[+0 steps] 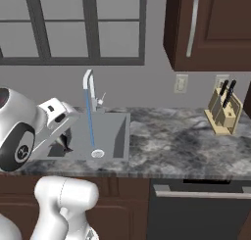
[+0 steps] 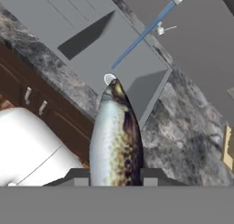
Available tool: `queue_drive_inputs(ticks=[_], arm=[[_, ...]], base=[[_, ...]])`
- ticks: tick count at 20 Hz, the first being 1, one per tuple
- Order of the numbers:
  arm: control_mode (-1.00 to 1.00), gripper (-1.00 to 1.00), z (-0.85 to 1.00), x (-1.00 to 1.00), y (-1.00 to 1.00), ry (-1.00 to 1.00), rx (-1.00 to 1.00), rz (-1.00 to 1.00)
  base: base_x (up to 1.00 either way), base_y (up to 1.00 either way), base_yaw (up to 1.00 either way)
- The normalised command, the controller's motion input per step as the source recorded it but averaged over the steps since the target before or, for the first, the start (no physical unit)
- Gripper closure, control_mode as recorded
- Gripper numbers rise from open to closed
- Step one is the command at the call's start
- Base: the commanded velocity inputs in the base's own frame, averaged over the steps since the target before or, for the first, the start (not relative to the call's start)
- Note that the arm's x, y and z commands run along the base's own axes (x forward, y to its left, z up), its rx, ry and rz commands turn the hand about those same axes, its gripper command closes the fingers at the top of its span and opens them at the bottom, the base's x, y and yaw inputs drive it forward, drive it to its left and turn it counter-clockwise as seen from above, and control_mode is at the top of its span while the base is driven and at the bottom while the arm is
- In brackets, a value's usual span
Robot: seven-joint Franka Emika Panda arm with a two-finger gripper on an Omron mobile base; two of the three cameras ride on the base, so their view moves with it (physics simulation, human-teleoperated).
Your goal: Take the fish out of the fridge, briefly rinse it in the sink, and place it on the tray next to the sink.
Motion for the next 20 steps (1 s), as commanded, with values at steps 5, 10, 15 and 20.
queue_drive_inputs(ticks=[5,10,15,20], arm=[[1.0,1.0,0.0,0.0,0.0,0.0,0.0,0.0],[1.0,1.0,0.0,0.0,0.0,0.0,0.0,0.0],[1.0,1.0,0.0,0.0,0.0,0.0,0.0,0.0],[-1.0,1.0,-0.08,0.55,0.0,0.0,0.05,0.02]], base=[[0.29,-0.13,0.03],[0.38,-0.24,0.09],[0.13,-0.01,0.02],[0.23,0.0,0.0]])
